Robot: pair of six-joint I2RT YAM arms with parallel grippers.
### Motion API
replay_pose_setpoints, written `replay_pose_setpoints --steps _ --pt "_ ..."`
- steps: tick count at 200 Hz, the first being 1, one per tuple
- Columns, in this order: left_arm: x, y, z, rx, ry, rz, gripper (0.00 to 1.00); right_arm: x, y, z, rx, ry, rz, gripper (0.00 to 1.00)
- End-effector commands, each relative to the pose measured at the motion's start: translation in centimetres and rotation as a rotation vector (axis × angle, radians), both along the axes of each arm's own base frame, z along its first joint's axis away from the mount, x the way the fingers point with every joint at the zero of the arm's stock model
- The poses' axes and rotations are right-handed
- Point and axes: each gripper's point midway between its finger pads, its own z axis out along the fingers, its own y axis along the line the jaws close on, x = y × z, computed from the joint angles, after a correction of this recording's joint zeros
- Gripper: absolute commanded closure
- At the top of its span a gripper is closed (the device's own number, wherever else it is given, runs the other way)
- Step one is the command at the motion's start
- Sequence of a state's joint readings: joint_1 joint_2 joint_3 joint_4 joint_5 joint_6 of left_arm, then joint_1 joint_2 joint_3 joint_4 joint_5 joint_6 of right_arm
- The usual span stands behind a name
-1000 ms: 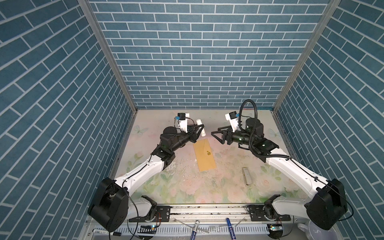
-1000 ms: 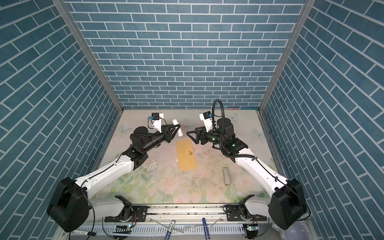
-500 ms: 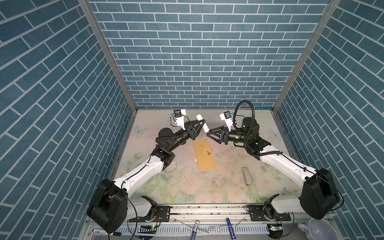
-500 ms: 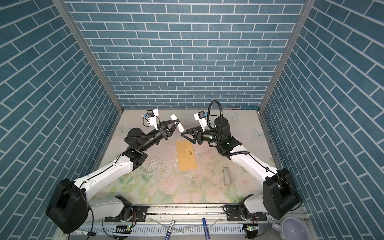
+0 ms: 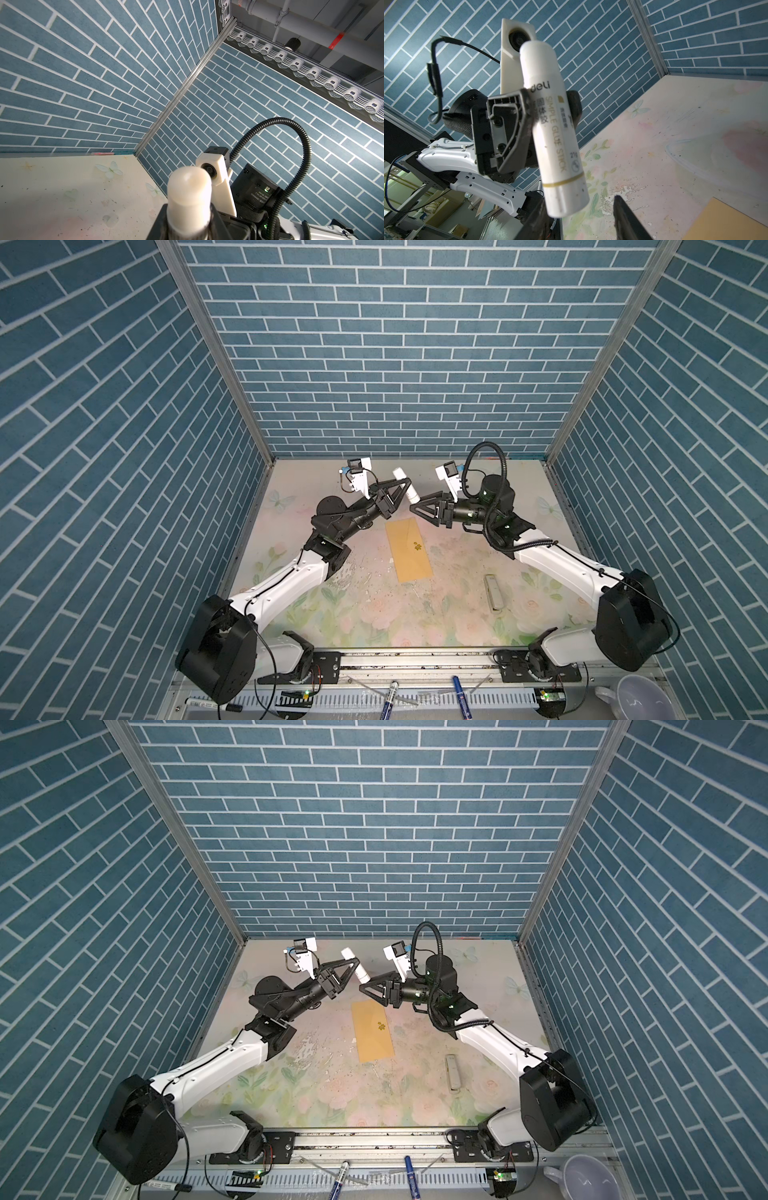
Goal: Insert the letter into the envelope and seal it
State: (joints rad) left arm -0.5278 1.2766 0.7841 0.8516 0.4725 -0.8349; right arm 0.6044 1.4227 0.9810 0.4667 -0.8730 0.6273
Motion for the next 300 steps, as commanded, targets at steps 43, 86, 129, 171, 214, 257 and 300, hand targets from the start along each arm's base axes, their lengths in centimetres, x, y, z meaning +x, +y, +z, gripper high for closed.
replay_pose_setpoints --steps 43,86,129,171,214,257,300 --pt "-0.1 0.1 0.2 -0.002 -0.021 -0.005 1.00 -0.5 0.1 3.1 0.065 -0.078 0.014 0.52" --pt "-0.1 0.0 0.0 0.005 -0.014 -0.008 1.00 -0.4 0.0 3.7 0.074 -0.098 0.002 0.54" --pt "-0.1 0.0 -0.1 0.010 -0.010 -0.010 1.00 -0.4 -0.1 4.4 0.086 -0.118 -0.003 0.56" --pt "0.0 -0.1 -0.3 0.014 -0.004 -0.011 1.00 -0.4 0.0 4.6 0.091 -0.123 -0.001 0.59" --pt "0.1 -0.1 -0.5 0.016 0.004 -0.010 1.00 -0.4 0.0 5.0 0.097 -0.130 0.002 0.64" --pt "0.1 -0.2 -0.6 0.019 0.010 -0.010 1.00 -0.4 0.0 5.3 0.102 -0.134 0.003 0.71" --pt "0.3 -0.2 -1.0 0.024 0.025 -0.008 1.00 -0.4 0.1 5.5 0.107 -0.139 0.000 0.75"
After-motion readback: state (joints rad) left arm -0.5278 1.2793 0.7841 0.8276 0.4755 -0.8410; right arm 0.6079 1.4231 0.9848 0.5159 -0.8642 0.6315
